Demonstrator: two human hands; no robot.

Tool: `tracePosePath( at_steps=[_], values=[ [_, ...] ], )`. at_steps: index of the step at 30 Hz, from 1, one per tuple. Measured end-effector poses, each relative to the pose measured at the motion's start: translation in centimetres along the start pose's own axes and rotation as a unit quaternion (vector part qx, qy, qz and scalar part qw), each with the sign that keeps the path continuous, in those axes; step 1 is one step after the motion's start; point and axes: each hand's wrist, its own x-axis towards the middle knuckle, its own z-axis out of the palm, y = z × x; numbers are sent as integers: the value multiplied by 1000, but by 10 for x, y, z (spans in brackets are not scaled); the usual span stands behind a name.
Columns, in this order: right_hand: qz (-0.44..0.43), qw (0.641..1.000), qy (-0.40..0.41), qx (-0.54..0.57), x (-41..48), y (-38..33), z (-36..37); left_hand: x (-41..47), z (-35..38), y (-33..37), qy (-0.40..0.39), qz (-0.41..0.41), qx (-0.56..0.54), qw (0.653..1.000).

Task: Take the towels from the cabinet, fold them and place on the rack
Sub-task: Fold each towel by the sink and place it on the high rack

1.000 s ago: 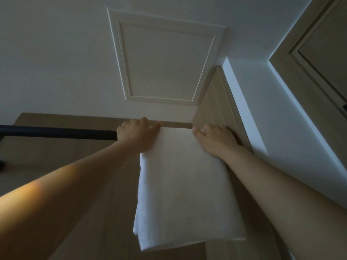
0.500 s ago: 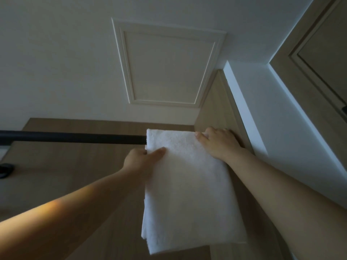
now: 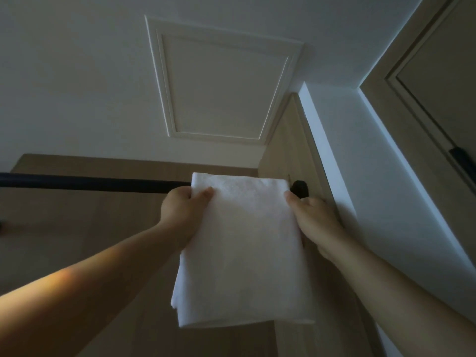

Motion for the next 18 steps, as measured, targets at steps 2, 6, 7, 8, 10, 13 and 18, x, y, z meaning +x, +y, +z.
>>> tracePosePath(
  at_steps=[2,6,7,8,10,13,18],
  values=[
    [47,996,-8,74,6,-9,5,2,1,2,15,9,7,1000],
    [9,996,35,86,18,-14,9,10,0,4,55,66,51,995],
    [-14,996,57,63,21,-15,8,13,-1,5,68,79,56,993],
    [-33,996,77,40,24,-17,7,17,-1,7,81,92,63,990],
    [-54,993,100,-4,30,-20,9,27,-1,13,101,116,88,984],
    [-66,990,112,-61,41,-25,12,43,1,21,103,101,132,981],
    [-65,974,121,-180,56,-29,17,61,15,26,87,110,279,950]
  ],
)
